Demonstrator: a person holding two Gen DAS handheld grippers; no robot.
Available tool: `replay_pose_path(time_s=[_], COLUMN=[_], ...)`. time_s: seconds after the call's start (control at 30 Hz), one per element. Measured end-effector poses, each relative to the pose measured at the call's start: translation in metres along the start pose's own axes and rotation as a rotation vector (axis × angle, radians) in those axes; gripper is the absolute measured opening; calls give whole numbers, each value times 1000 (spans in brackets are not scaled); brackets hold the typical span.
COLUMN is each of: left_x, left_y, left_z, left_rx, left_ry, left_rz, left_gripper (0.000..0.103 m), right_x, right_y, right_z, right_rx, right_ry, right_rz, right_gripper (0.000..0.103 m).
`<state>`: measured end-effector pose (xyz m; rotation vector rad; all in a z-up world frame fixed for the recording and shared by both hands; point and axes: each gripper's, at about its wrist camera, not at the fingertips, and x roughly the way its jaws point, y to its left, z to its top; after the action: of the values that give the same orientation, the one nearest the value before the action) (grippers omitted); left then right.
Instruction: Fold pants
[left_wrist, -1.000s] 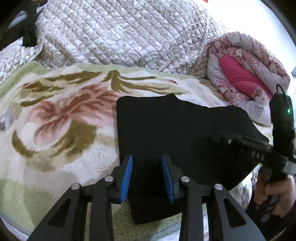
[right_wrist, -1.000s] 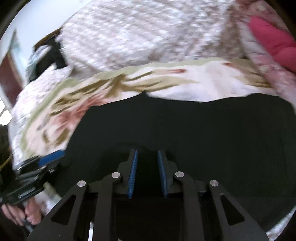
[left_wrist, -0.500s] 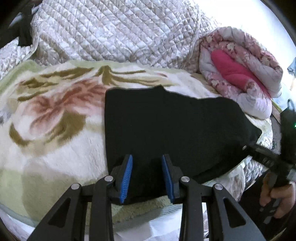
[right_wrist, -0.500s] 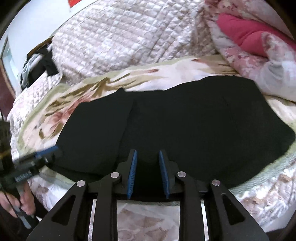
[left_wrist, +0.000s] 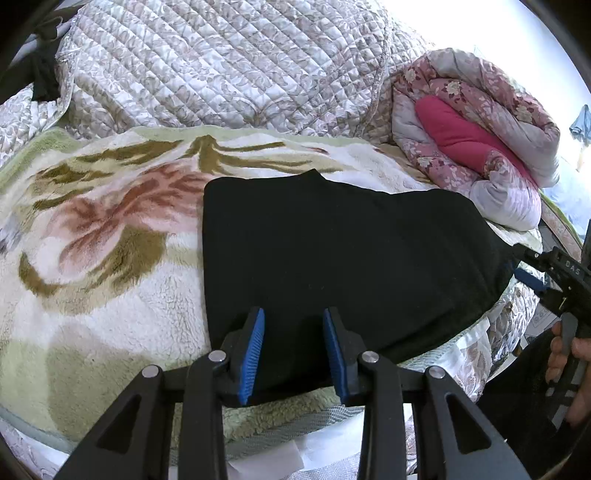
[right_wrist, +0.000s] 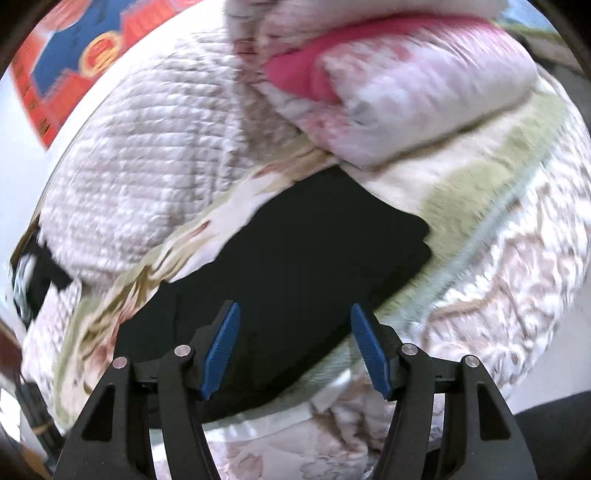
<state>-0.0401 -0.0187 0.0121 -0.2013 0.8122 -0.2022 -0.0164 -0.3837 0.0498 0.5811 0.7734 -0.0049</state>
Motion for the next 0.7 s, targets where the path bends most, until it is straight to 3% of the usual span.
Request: replay_pose_path(time_s=[0.13,0.4,0.63,0.7], left_x=[0,0,0,0], left_y=[0,0,-1,0], left_z=[0,0,0,0], left_rx=[2,1,2,3], left_ry=[0,0,-1,-1], left_rz=[0,0,3,3], left_gripper=[36,36,36,37], right_x=[11,26,19,35], right_y=[-18,-37,-28,-25], right_z=[3,15,27,34], right_rx=[101,206,162,130], right_ry=[28,-9,-69,-23], right_rz=[11,14,40,10], right_gripper=[63,66,66,58])
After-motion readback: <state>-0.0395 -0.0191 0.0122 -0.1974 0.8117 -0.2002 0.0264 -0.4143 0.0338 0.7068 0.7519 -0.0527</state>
